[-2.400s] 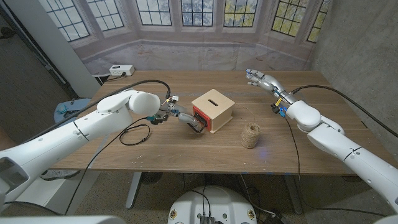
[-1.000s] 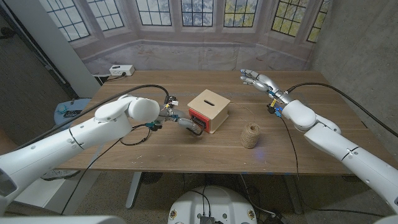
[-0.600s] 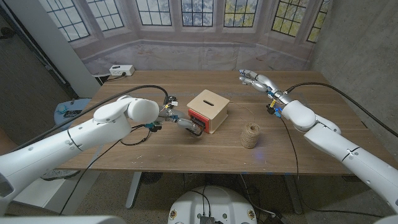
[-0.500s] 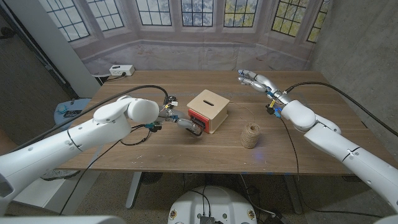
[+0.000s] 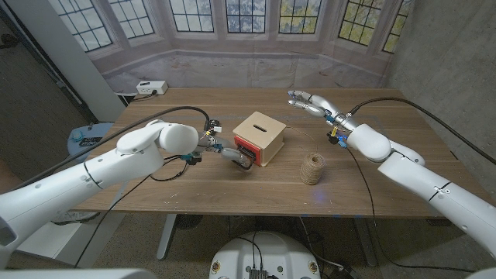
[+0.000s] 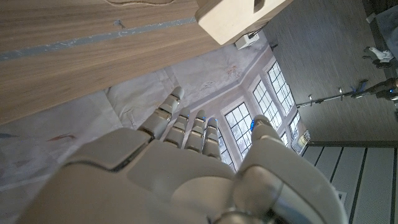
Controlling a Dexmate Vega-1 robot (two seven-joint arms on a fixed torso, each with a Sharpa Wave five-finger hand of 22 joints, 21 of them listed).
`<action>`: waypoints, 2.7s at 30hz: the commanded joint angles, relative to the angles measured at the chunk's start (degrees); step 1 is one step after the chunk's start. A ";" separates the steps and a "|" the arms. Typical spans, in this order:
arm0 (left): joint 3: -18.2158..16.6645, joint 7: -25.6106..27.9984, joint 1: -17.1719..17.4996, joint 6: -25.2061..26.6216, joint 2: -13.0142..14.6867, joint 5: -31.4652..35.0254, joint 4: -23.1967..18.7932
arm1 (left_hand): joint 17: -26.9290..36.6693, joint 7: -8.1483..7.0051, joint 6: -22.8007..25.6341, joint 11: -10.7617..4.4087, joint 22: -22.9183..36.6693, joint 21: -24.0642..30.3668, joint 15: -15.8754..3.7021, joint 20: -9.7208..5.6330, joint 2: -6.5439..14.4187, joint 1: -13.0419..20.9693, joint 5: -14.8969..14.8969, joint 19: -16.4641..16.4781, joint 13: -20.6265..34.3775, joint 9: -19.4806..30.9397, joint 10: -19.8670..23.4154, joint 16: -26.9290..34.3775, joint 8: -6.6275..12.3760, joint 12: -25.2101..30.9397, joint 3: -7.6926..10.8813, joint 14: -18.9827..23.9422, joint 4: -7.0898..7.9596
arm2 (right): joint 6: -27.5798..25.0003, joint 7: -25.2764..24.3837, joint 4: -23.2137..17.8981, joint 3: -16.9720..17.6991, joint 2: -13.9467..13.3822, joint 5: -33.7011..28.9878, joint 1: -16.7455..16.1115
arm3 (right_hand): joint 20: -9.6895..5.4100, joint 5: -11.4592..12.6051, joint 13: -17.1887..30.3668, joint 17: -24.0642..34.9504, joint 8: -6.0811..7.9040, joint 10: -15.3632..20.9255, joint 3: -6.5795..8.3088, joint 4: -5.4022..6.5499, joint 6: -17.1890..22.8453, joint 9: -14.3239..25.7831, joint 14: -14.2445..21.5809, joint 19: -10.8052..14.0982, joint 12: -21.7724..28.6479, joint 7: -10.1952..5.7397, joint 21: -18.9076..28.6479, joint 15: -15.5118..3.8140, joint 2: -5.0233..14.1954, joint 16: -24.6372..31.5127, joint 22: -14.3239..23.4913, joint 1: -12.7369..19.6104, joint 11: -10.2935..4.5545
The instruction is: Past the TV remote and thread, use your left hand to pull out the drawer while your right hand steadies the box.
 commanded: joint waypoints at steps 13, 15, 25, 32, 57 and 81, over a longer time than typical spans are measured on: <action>0.73 0.40 -1.07 -0.70 -0.92 -0.82 1.87 | 0.15 0.17 -0.24 0.22 0.01 -0.11 0.13 -0.08 0.15 -0.64 0.26 0.29 0.09 0.17 0.02 -0.01 -0.03 -0.11 0.31 0.01 0.40 | -7.44 3.09 -6.48 -3.20 -2.04 -9.49 2.19 | -0.68 0.82 -0.07 0.25 0.20 0.05 -0.66 3.26 0.49 -0.03 -2.23 -5.56 -0.31 -0.71 -0.78 -1.79 -0.18 -0.37 0.23 -4.36 -1.55; 0.92 0.31 -1.33 -0.89 -1.04 -0.65 2.09 | 0.14 0.18 -0.39 0.23 0.01 -0.11 0.24 -0.07 0.14 -0.64 0.26 0.29 0.09 0.17 -0.03 -0.09 -0.08 -0.13 0.32 -0.23 0.39 | -7.51 3.68 -6.65 -3.53 -2.23 -10.04 2.52 | -0.73 0.86 -0.08 0.21 0.20 0.08 -0.65 3.38 0.52 -0.05 -2.37 -6.13 -0.31 -0.77 -0.85 -1.74 -0.20 -0.41 0.23 -4.53 -1.51; 1.17 0.50 -1.86 -1.39 -1.63 -0.91 3.01 | 0.15 0.16 -0.59 0.27 0.01 -0.13 0.30 -0.02 0.16 -0.64 0.26 0.26 0.10 0.17 -0.28 -0.12 -0.12 -0.22 0.34 -0.40 0.39 | -11.17 4.95 -9.28 -5.20 -2.95 -15.41 3.48 | -0.82 1.10 -0.16 -0.07 0.23 0.17 -0.46 4.07 0.78 -0.12 -3.21 -10.04 -0.38 -0.92 -1.09 -1.48 -0.39 -0.63 0.20 -5.53 -2.08; 1.45 0.23 -2.25 -1.15 -1.92 -0.78 3.25 | 0.15 0.14 -0.63 0.28 0.01 -0.11 0.28 -0.08 0.18 -0.64 0.26 0.32 0.10 0.17 -0.33 -0.09 -0.11 -0.23 0.35 -0.37 0.40 | -12.67 6.29 -10.58 -6.21 -3.29 -18.20 3.96 | -1.35 1.17 -0.20 -0.17 0.23 0.32 -0.43 4.50 0.94 -0.16 -3.82 -11.84 -0.38 -1.16 -1.05 -1.61 -0.47 -0.75 0.20 -6.15 -2.17; 1.92 0.56 -1.47 1.78 -1.66 -1.42 1.46 | 0.16 0.32 -0.67 0.32 0.01 -0.09 0.38 -0.13 0.21 -0.66 0.26 0.45 0.11 0.18 -0.37 0.01 -0.05 -0.22 0.39 -0.18 0.43 | -13.29 10.17 -13.37 -7.86 -3.67 -23.34 4.46 | -1.28 1.35 -0.27 -0.49 0.00 -0.15 -0.54 5.64 0.57 -0.21 -4.89 -14.34 -0.62 -1.23 -0.43 -0.69 -0.94 -0.78 0.18 -8.00 -2.36; 2.56 0.50 -2.15 1.48 -2.00 -1.83 2.30 | 0.18 0.45 -0.77 0.46 0.02 -0.07 0.57 -0.21 0.21 -0.71 0.26 0.56 0.11 0.18 -0.50 0.01 -0.03 -0.23 0.38 -0.20 0.49 | -13.96 14.81 -12.10 -12.45 -1.07 -32.05 6.85 | 0.46 1.15 -0.25 -0.49 0.15 -0.05 -1.64 7.44 0.95 -0.16 -5.28 -14.59 -0.54 -1.08 0.14 0.34 -2.00 -0.50 0.29 -11.25 -1.66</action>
